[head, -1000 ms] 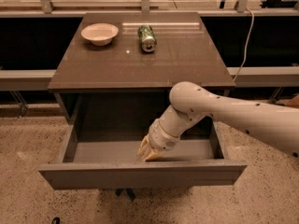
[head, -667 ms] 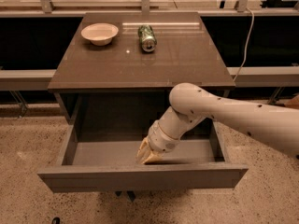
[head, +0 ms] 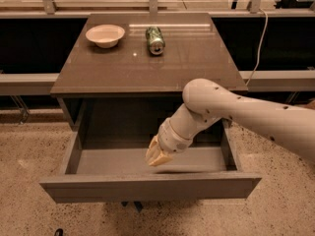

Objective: Open top drawer

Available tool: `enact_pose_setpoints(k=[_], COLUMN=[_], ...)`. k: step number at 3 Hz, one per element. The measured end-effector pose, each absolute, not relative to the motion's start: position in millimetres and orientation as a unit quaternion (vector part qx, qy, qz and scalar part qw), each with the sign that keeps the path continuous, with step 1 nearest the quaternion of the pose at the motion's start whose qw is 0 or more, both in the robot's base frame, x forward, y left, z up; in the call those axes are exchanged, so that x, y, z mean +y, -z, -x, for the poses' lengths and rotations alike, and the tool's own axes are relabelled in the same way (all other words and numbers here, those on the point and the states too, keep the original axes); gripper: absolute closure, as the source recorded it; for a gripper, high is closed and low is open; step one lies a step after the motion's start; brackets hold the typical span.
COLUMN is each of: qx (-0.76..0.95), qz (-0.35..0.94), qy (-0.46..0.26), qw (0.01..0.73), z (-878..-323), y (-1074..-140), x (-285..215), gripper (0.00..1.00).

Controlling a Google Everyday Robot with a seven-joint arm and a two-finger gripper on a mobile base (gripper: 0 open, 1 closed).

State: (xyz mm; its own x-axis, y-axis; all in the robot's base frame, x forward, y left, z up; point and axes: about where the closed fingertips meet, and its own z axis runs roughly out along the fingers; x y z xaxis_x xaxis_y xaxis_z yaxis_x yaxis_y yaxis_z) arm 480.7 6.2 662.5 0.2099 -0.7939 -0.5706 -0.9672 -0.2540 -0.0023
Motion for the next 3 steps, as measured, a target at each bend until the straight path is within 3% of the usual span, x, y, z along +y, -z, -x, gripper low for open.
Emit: enact_pose_setpoints(k=[2,3], qx=[0.596,0.596], qz=[0.735,0.736], qy=[-0.187,-0.189], qw=[0.263,0.260], z=[-499,-497], y=[-719,-716], x=[-18,-18], gripper=[1.00,0.81])
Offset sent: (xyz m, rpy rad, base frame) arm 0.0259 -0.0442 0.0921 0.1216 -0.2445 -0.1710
